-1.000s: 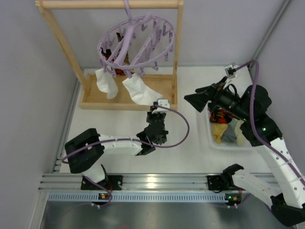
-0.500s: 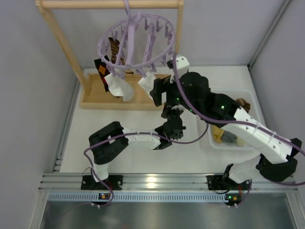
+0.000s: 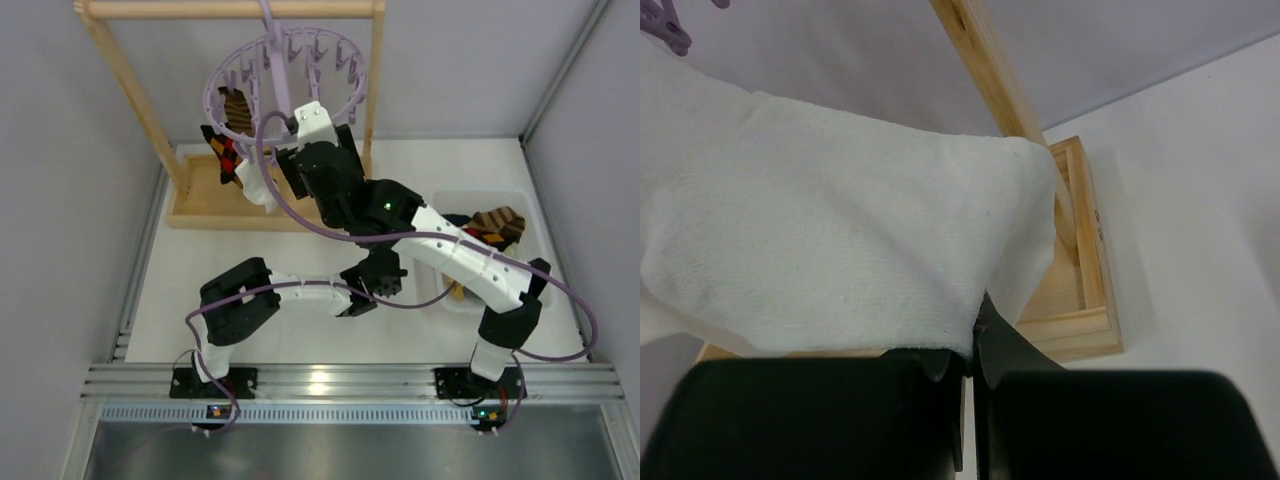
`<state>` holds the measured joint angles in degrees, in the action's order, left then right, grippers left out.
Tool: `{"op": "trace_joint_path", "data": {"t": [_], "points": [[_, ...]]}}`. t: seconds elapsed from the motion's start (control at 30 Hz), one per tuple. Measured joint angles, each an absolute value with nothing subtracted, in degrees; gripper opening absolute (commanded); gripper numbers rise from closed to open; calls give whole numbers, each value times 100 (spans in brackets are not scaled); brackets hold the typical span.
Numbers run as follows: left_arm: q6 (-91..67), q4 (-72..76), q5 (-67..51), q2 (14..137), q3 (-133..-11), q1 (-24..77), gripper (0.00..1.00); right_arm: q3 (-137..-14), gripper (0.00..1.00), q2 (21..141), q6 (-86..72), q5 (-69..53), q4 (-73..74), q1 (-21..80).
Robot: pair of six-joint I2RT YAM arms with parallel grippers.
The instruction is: Remove the socks clipped to the hanger
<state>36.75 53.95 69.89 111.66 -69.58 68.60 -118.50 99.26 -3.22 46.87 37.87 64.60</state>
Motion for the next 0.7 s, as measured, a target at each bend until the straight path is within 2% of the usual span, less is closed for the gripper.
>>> {"op": "trace_joint_path", "data": {"t": [0.37, 0.7], "points": [[3780, 5395, 6989, 11166, -7030, 6945, 0, -11977, 71, 10798, 1229, 5828, 2904, 6473], [3632, 5391, 6875, 11065, -6805, 6993, 0, -11968, 63, 10862, 2043, 6241, 1920, 6375]]}}
